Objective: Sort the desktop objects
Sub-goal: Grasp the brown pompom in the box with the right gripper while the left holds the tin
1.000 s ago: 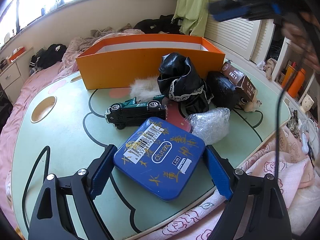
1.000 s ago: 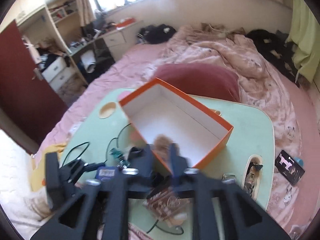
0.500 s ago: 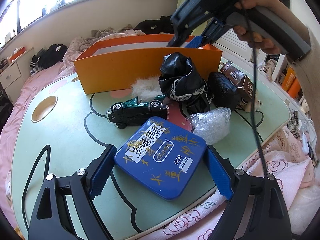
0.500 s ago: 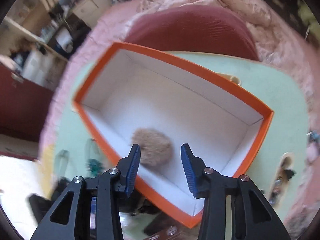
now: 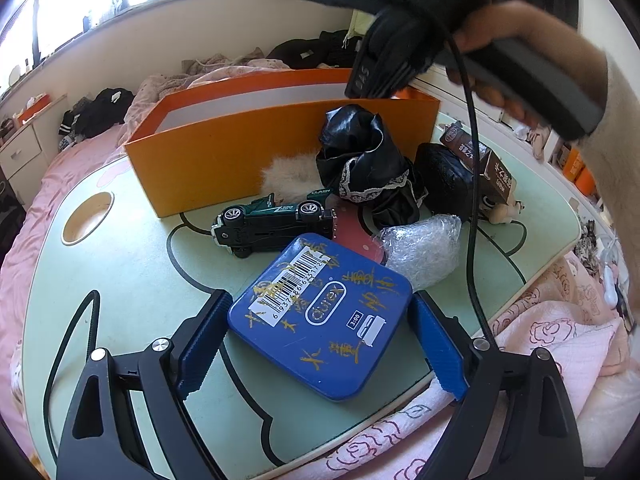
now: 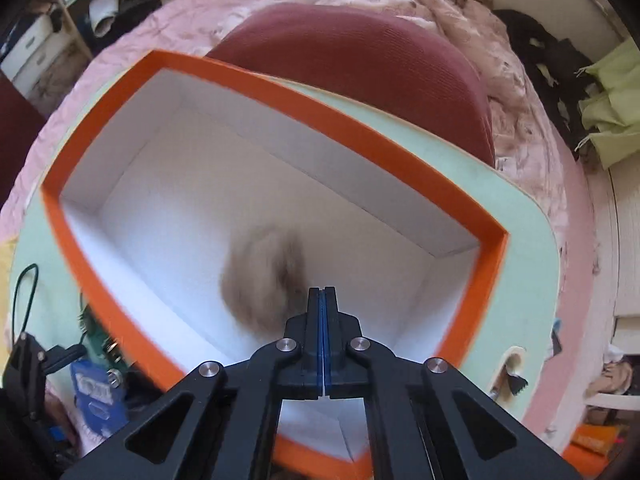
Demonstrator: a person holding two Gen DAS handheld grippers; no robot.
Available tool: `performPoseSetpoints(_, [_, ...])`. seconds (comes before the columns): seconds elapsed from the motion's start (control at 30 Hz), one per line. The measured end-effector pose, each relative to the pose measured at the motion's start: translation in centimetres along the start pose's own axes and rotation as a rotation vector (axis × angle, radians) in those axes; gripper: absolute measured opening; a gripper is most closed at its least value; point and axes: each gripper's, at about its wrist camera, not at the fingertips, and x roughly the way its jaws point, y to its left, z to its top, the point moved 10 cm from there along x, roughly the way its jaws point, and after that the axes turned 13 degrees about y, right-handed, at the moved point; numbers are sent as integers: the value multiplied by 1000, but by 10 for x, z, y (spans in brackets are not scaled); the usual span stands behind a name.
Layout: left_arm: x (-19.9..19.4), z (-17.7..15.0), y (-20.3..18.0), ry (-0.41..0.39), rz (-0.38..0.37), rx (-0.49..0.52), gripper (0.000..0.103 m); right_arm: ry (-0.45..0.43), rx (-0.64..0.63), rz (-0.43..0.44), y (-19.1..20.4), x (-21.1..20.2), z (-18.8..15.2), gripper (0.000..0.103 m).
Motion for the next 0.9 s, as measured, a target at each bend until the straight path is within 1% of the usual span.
performPoseSetpoints(0.1, [0, 0, 1, 1, -1, -2, 89, -20, 18, 95, -2, 0, -2, 0])
performPoseSetpoints(0.17, [0, 0, 1, 1, -1, -2, 89, -38, 56, 189, -4, -9, -1, 1])
performPoseSetpoints(0.2, [0, 1, 2, 1, -1, -3, 89, -49, 82, 249, -5, -18, 2, 5])
performPoseSetpoints(0.23, [0, 1, 2, 2, -2, -4, 89, -54, 103, 303, -6, -25, 3, 14])
performPoseSetpoints(0.27, [0, 1, 2, 2, -2, -5, 90, -56, 112, 350, -5, -32, 3, 21])
performPoseSetpoints(0.3, [0, 2, 3, 3, -4, -6, 90, -56, 106, 382, 1, -38, 4, 31])
performPoseSetpoints(0.33, [1, 2, 3, 3, -1, -3, 91, -101, 291, 420, -2, -44, 14, 35])
performPoseSetpoints(0.37, [1, 1, 3, 3, -3, -3, 91, -85, 272, 454, 6, -48, 15, 35])
performPoseSetpoints(0.43, [2, 1, 4, 3, -3, -3, 91, -40, 259, 482, 20, -51, 14, 35])
performPoseSetpoints(0.5, [1, 2, 3, 2, -2, -3, 91, 22, 255, 469, 23, -42, 16, 35])
performPoseSetpoints(0.53, [1, 2, 3, 2, -2, -4, 91, 31, 270, 446, 20, -38, 20, 35])
performPoseSetpoints(0.57, [1, 1, 3, 1, -3, -4, 91, 23, 290, 432, 16, -36, 25, 35])
performPoseSetpoints(0.6, [1, 1, 3, 1, -3, -4, 91, 10, 299, 437, 6, -33, 33, 35])
performPoseSetpoints(0.67, [1, 0, 3, 1, -3, -4, 91, -38, 332, 442, 5, -35, 45, 35])
performPoseSetpoints(0.7, [1, 1, 3, 1, -2, -3, 91, -51, 347, 429, 5, -34, 50, 38])
performPoseSetpoints(0.73, [1, 1, 3, 1, -2, -3, 91, -61, 363, 412, 5, -31, 55, 45])
performPoseSetpoints(0.8, [1, 1, 3, 0, -2, -4, 91, -48, 379, 385, 10, -20, 60, 50])
performPoseSetpoints(0.87, [1, 0, 3, 0, -3, -3, 91, 6, 375, 355, 16, 0, 60, 49])
performPoseSetpoints(0.9, [1, 0, 3, 2, -3, -4, 91, -53, 346, 287, 14, -4, 62, 40])
